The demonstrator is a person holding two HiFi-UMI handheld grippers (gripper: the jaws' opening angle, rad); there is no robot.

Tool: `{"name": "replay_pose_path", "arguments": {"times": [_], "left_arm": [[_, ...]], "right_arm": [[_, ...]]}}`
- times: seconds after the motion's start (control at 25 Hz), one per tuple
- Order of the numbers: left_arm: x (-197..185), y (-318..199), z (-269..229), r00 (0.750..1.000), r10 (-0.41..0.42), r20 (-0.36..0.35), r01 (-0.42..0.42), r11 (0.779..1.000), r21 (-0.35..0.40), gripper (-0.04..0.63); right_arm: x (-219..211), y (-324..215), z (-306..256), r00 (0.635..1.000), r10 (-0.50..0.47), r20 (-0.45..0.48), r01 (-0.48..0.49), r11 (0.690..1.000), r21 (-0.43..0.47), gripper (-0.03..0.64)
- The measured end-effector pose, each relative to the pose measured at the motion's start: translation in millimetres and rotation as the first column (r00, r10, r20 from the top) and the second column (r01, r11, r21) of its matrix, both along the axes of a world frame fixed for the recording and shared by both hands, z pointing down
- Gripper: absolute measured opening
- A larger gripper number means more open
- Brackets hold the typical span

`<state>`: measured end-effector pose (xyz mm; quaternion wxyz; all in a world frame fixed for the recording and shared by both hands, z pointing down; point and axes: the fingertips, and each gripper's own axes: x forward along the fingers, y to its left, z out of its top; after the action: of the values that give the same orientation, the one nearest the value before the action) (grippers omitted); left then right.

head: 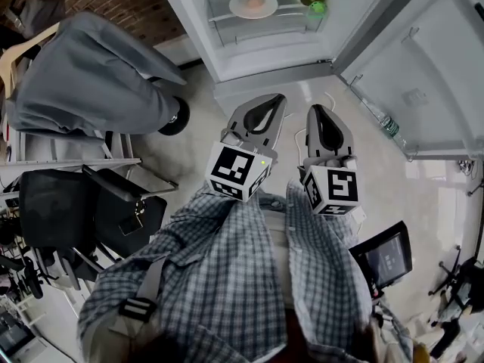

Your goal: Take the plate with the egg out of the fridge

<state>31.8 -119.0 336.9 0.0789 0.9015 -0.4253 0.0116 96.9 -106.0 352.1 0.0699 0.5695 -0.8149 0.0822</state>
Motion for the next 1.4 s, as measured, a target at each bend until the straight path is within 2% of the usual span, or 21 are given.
{"name": "replay_pose_path", "arguments": {"times": [0.24, 0.68, 1.16, 1.4], "left_arm": [[-15.5, -38.1, 1.3, 1.0, -0.003, 0.004, 0.003, 1.0, 0.003, 0.008], [-20.8, -94.4, 6.1, 0.998, -0.058, -0.006, 0.058, 0.998, -0.038, 0.008], [-31.2, -165.9, 14.9, 0.977, -0.211, -0.007, 0.21, 0.975, -0.066, 0.008], [-37.7, -198.4, 25.3, 0.958, -0.279, -0.067, 0.269, 0.954, -0.136, 0.008]], "right_arm": [[-7.1, -42.7, 3.2, 0.998, 0.02, 0.053, -0.018, 0.999, -0.027, 0.02], [-0.1, -98.7, 5.1, 1.0, -0.002, 0.022, 0.003, 0.998, -0.067, 0.02], [-12.9, -190.4, 6.7, 0.985, -0.175, -0.014, 0.174, 0.984, -0.045, 0.02], [-20.3, -227.4, 7.2, 0.968, -0.247, -0.042, 0.246, 0.969, -0.031, 0.02]]}}
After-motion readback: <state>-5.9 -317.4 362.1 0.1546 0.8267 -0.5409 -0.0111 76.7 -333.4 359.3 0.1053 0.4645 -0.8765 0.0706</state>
